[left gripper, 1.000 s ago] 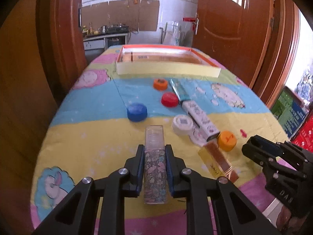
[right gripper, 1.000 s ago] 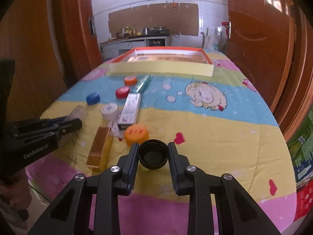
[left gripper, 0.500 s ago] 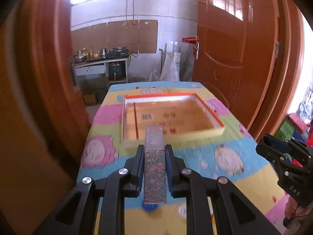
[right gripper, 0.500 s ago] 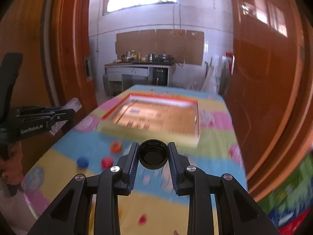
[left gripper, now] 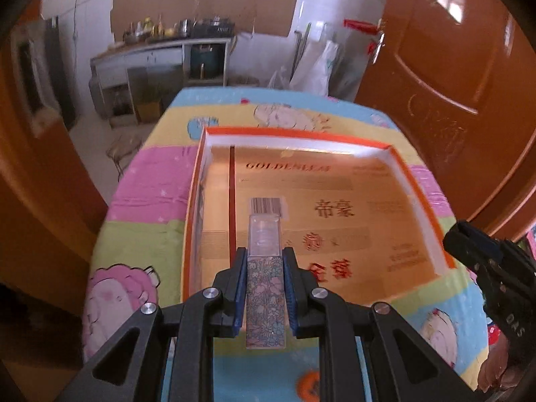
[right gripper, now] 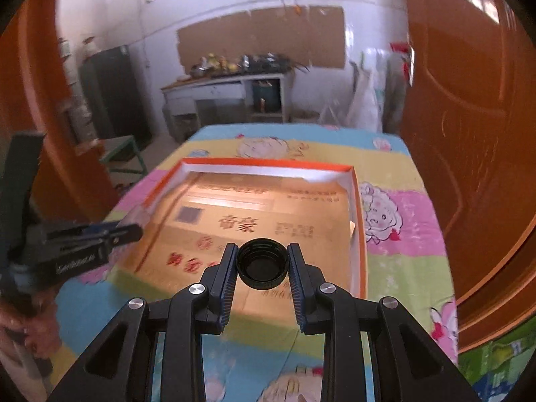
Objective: Organize rigid objects
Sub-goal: 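Carry the tube and black cap into the cardboard tray and open both grippers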
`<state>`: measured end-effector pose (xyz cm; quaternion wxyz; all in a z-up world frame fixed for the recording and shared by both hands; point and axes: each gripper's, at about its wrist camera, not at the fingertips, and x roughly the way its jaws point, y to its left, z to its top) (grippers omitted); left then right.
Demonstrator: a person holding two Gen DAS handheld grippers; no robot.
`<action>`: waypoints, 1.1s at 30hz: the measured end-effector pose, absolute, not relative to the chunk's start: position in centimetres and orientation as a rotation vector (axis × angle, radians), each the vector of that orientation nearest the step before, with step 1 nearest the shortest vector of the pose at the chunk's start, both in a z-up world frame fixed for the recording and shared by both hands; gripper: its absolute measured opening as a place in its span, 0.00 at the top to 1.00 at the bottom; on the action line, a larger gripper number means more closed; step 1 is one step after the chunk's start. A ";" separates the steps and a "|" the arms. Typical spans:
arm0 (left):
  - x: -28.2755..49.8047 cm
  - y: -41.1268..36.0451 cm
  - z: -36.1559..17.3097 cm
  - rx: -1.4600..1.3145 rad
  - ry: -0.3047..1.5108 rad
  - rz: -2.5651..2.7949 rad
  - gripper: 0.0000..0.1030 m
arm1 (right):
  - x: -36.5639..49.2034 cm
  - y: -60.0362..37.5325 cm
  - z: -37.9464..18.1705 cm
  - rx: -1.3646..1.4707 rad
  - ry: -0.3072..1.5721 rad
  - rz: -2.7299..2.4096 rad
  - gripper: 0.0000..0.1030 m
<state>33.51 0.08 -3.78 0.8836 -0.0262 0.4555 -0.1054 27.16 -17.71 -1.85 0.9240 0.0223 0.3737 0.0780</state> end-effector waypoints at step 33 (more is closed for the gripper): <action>35.4 -2.5 -8.8 0.100 0.909 -0.252 0.33 | 32.4 -17.3 -9.0 -0.031 0.892 0.021 0.46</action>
